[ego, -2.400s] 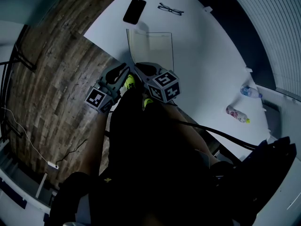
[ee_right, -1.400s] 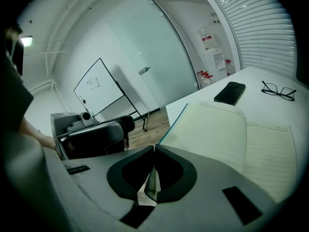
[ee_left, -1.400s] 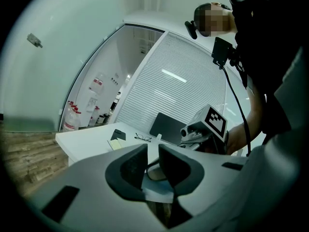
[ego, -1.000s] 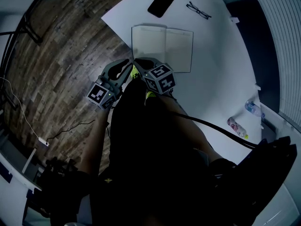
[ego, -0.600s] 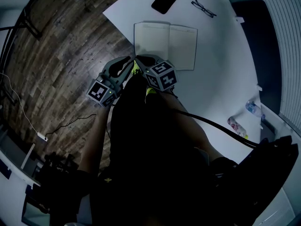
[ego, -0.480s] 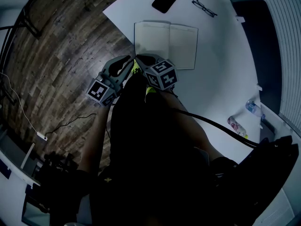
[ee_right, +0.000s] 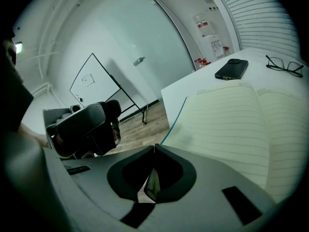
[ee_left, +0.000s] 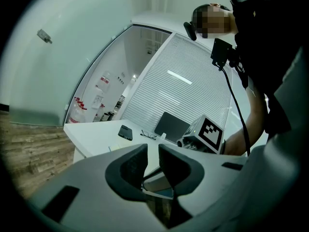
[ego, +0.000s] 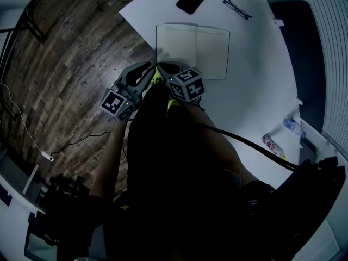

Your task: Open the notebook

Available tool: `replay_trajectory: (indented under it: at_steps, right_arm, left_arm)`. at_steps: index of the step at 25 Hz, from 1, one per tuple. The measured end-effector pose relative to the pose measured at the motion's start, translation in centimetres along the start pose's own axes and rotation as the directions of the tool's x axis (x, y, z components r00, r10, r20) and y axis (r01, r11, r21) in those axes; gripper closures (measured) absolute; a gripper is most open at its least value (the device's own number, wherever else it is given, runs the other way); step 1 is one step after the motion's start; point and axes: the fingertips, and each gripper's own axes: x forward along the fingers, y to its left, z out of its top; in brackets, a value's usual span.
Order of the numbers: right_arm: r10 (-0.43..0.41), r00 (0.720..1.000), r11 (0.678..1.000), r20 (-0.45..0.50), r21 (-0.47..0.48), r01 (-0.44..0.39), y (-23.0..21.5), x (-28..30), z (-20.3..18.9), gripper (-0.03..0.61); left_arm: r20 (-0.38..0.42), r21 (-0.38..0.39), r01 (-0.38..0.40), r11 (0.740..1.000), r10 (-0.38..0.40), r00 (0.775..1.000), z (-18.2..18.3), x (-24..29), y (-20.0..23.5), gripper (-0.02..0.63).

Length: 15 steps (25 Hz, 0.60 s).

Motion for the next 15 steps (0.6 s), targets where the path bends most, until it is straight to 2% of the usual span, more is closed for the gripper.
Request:
replay_trajectory:
  at_steps: [9,15]
  right_arm:
    - [0.011,1.0,1.0,0.002,0.007,-0.011,-0.09,0.23,-0.08,0.561]
    - [0.072,0.997,0.997,0.024,0.035,-0.073,0.68,-0.26,0.25,0.56]
  left_arm:
    - [0.003,0.0,-0.012,1.0,0.012,1.0,-0.15,-0.56,-0.01,0.549]
    - [0.015,0.011,-0.017,1.0,0.017,1.0,0.71,-0.82,-0.4,0.549]
